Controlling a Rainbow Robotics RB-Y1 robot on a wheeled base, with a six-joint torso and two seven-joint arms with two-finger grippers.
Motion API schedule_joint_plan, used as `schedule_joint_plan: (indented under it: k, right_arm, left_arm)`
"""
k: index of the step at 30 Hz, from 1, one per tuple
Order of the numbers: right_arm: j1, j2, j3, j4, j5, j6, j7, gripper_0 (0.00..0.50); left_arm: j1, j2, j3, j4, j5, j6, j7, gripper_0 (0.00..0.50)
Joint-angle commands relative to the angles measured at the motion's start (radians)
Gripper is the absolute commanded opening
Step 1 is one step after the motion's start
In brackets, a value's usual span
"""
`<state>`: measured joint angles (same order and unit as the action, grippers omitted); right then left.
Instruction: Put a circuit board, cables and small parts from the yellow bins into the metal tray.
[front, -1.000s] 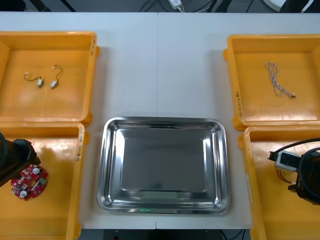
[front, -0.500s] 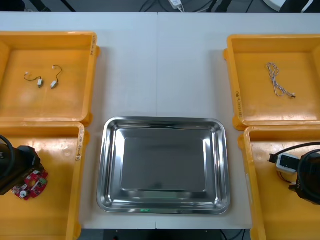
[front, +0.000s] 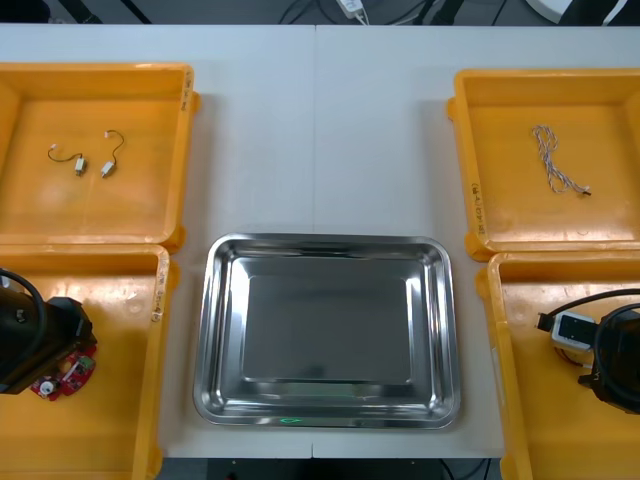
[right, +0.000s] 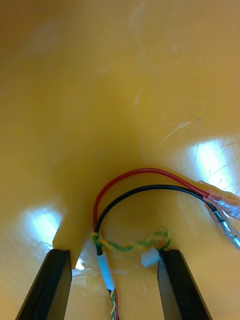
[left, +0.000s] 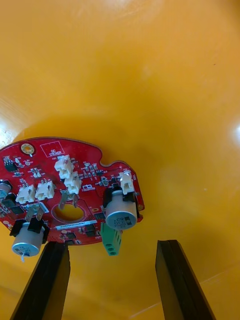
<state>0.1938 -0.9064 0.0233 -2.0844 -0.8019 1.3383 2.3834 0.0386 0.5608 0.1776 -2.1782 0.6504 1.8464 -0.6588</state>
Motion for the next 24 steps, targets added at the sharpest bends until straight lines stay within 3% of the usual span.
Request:
schedule_joint_plan:
  k: [1,2,4,5,6,24]
  right_arm:
    - [0.029,-0.037,0.023,0.003,0.009,-0.004,0.025,0.436]
    - [0.029,-0.035,0.024,0.003,0.009,-0.004,0.023,0.401]
    - [0.03,-0.037,0.024,0.003,0.007,-0.005,0.02,0.187]
    - [0.03,-0.035,0.026,0.003,0.006,-0.005,0.02,0.127]
    - [0.03,-0.035,0.026,0.003,0.004,-0.005,0.019,0.006]
    - [0.01,-0.034,0.012,0.003,-0.01,-0.024,0.002,0.0]
  left_arm:
    - [0.029,-0.021,-0.021,-0.031,-0.028,-0.015,0.076,0.5]
    - [0.029,-0.021,-0.024,-0.029,-0.031,-0.016,0.076,0.5]
    - [0.03,-0.027,-0.03,-0.026,-0.038,-0.018,0.076,0.5]
    - [0.029,-0.029,-0.032,-0.025,-0.04,-0.019,0.076,0.5]
    - [0.029,-0.032,-0.035,-0.025,-0.046,-0.019,0.076,0.5]
    - [0.07,-0.041,-0.055,0.011,-0.08,-0.093,0.047,0.5]
